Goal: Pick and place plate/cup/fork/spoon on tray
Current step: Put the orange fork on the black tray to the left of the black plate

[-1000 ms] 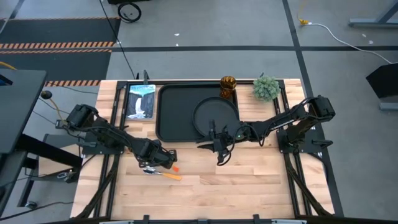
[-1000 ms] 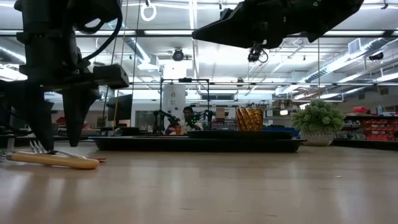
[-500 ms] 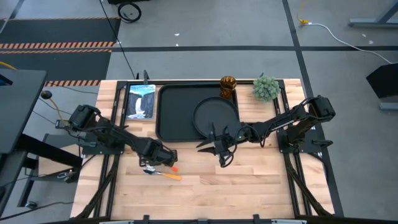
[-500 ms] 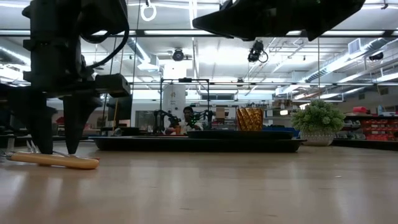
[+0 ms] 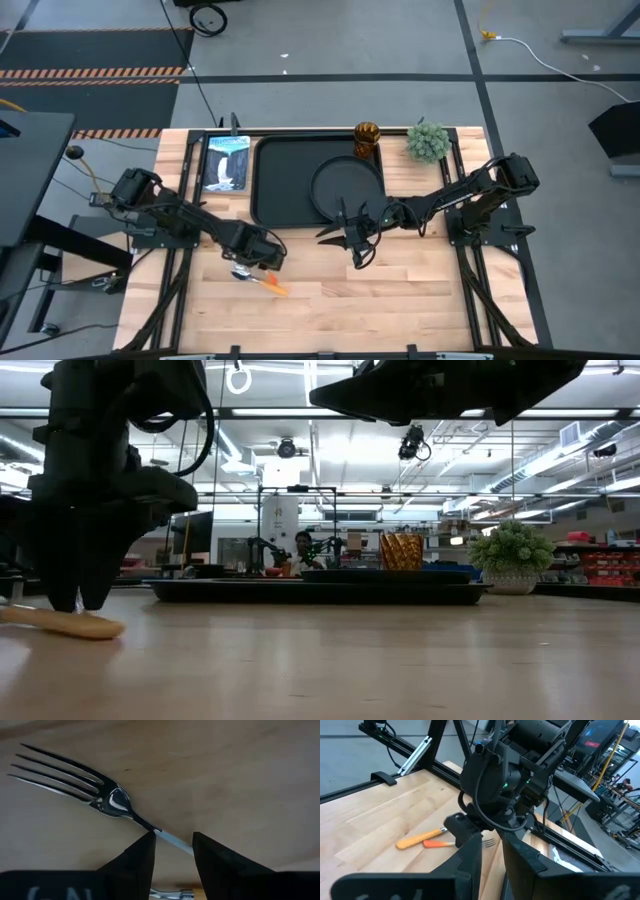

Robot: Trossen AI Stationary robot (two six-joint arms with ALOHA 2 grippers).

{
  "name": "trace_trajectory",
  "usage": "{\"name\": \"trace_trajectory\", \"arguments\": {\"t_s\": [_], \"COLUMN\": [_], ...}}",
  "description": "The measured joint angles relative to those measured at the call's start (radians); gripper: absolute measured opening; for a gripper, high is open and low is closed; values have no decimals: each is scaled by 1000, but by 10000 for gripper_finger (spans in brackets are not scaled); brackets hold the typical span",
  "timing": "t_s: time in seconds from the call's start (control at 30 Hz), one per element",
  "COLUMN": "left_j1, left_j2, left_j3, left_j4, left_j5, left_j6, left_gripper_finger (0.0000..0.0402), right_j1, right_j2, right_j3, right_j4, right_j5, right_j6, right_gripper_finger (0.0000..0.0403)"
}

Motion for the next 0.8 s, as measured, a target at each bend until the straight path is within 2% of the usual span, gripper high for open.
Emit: {"name": "trace_trajectory", "arguments": {"t_s": [0.33,0.43,0.53,0.8], "left_j1": [-15,-15,-15,-18], "left_j2": [0,0,0,0], "left_j3": [0,0,0,0], "left_j4": [-1,0,1,3], "left_j5": [8,9,9,-25], "left_j6": [288,316,253,-186], "left_gripper_finger": [142,142,142,142], "right_j1": [0,0,0,0], "right_j2": [0,0,0,1], "right_j3": [0,0,0,0], "right_j4": [0,0,0,-1], "right_j5": [0,0,0,0], "right_j6": [0,0,0,0], "right_gripper_finger": [85,85,85,85]}}
